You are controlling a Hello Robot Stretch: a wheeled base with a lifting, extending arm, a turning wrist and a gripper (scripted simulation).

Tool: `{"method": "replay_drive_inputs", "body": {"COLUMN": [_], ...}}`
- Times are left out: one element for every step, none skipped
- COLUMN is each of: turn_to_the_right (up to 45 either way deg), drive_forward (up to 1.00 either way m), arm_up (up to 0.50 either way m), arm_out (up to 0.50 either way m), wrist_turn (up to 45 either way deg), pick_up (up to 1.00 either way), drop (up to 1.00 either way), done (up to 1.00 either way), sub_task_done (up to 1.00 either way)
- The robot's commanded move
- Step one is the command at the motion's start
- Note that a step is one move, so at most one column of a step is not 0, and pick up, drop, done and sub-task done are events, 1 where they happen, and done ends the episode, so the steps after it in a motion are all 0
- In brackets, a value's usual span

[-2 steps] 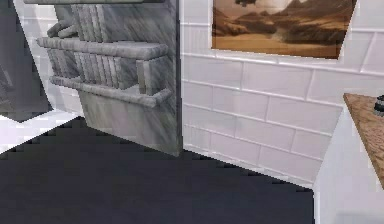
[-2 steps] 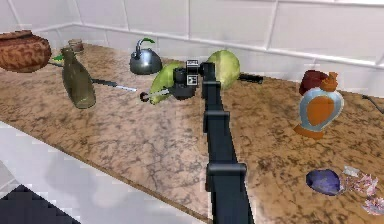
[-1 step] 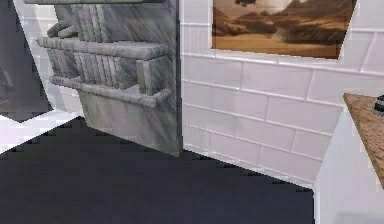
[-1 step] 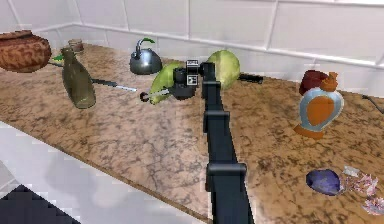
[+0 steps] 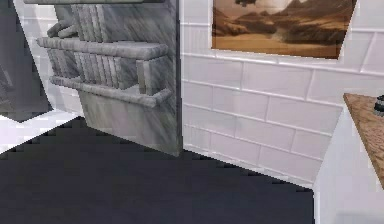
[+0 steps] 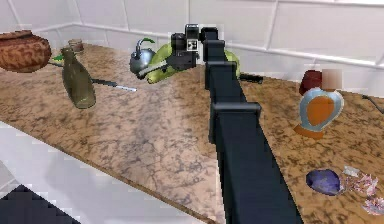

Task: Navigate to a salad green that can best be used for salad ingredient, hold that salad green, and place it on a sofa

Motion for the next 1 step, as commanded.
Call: {"method": "replay_drive_inputs", "body": {"turn_to_the_right": [0.0], "drive_forward": [0.00], "arm_up": [0.00], "arm_out": [0.00], "wrist_turn": [-45.0], "pick_up": [0.00], "drop": [0.00], "done": [0.00], "sub_task_done": [0.00]}}
